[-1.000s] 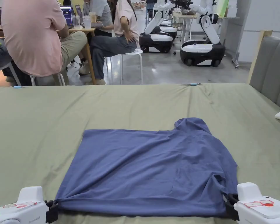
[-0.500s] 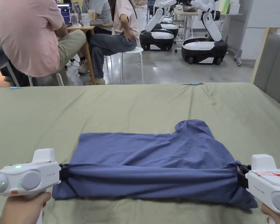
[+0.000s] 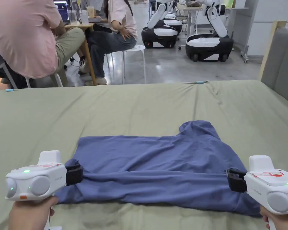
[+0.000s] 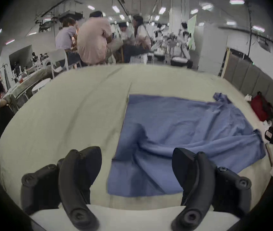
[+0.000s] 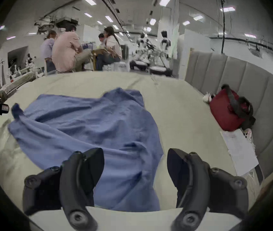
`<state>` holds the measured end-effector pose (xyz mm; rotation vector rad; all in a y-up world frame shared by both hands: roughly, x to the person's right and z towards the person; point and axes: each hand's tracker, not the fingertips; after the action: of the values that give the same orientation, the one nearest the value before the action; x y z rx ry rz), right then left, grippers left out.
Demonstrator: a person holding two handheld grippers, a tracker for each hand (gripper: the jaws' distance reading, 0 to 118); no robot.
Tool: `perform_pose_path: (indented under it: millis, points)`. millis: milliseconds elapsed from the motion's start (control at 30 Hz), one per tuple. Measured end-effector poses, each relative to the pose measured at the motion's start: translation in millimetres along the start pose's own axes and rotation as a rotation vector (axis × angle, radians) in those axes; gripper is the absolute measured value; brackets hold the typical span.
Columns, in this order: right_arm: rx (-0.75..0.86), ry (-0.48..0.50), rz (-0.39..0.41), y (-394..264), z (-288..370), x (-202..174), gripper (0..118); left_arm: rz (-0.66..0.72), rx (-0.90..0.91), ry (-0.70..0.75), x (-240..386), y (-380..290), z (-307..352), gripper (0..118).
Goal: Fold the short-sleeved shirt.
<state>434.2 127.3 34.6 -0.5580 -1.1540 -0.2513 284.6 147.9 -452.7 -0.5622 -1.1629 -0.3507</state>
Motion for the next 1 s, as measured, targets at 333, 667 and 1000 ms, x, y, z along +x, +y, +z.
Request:
perform_pose_path:
  millis: [333,667,1000]
  points:
    - [0.148,0.061,0.017,-4,73,-80,0,-0.086,0.114,-0.006,23,-53,69,0]
    - [0.115,0.074,-0.026,-10,68,-66,0,0.081,-0.083,0.004,-55,-55,21,0]
    - [0.033,-0.042,-0.044,-34,51,-14,0,0.144,-0.208,-0.007,-47,-40,-83,83]
